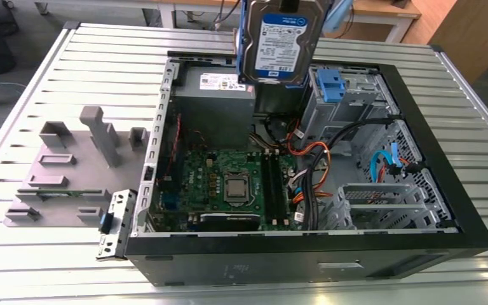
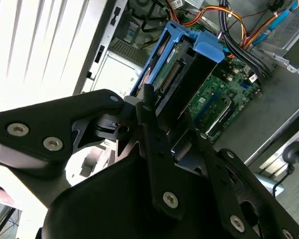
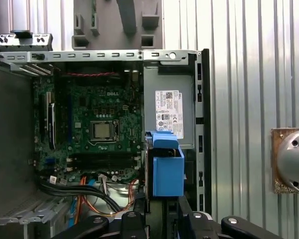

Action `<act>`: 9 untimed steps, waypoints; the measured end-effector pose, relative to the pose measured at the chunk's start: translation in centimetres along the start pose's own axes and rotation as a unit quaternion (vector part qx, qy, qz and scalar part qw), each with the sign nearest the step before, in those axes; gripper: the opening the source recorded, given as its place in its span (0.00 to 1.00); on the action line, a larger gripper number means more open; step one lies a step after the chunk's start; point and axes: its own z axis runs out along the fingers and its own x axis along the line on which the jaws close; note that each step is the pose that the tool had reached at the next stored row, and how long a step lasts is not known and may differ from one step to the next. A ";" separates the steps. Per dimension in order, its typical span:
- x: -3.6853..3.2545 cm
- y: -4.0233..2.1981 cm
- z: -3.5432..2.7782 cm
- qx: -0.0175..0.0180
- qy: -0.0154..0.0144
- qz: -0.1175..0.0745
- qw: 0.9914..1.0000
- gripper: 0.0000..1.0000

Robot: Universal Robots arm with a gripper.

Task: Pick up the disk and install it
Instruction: 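Pick up the disk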

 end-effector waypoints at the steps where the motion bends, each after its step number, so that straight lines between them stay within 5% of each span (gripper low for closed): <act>1: 0.20 -0.01 0.00 0.000 0.000 0.000 1.000 0.35; 9: 1.86 -0.08 -0.04 0.000 0.000 0.000 1.000 0.35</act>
